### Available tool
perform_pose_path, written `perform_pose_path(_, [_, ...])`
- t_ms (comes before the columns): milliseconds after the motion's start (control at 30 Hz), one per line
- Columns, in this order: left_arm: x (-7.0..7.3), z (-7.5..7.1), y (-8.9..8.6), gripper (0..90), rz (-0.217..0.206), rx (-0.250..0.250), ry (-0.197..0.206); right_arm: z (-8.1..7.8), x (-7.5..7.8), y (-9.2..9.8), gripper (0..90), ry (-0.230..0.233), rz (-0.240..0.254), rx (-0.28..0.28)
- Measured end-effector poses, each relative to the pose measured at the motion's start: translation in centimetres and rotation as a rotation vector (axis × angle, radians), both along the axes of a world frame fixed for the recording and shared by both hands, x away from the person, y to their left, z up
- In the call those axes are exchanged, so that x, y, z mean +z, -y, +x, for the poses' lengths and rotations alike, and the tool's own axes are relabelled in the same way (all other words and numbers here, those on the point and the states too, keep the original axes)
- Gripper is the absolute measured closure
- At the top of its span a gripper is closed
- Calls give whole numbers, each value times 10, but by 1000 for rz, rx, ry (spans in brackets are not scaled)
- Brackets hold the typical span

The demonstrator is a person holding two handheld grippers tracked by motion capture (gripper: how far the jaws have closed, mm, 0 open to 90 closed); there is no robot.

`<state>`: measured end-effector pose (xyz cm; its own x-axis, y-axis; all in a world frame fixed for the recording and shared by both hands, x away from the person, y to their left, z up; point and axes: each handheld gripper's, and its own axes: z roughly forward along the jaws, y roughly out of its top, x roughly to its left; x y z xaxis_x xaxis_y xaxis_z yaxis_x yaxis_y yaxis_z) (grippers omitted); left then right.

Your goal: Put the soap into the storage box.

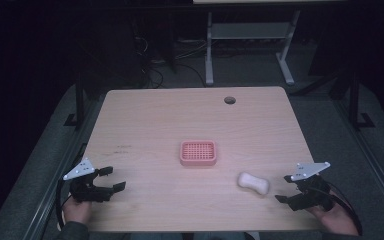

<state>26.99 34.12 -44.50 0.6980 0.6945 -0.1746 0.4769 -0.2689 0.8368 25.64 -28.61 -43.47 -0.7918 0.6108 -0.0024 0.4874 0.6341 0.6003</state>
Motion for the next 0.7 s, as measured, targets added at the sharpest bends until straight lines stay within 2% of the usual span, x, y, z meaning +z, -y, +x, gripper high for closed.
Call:
perform_pose_path(300, [1,1,3,139,10,-8,0,12,11,-21,229,-18,-40,43])
perform_pose_path(533, [1,0,2,139,15,-10,2,24,18,-38,192,-58,-78,79])
perform_pose_path(700, [3,0,1,139,22,-8,15,34,21,-51,169,-86,-80,100])
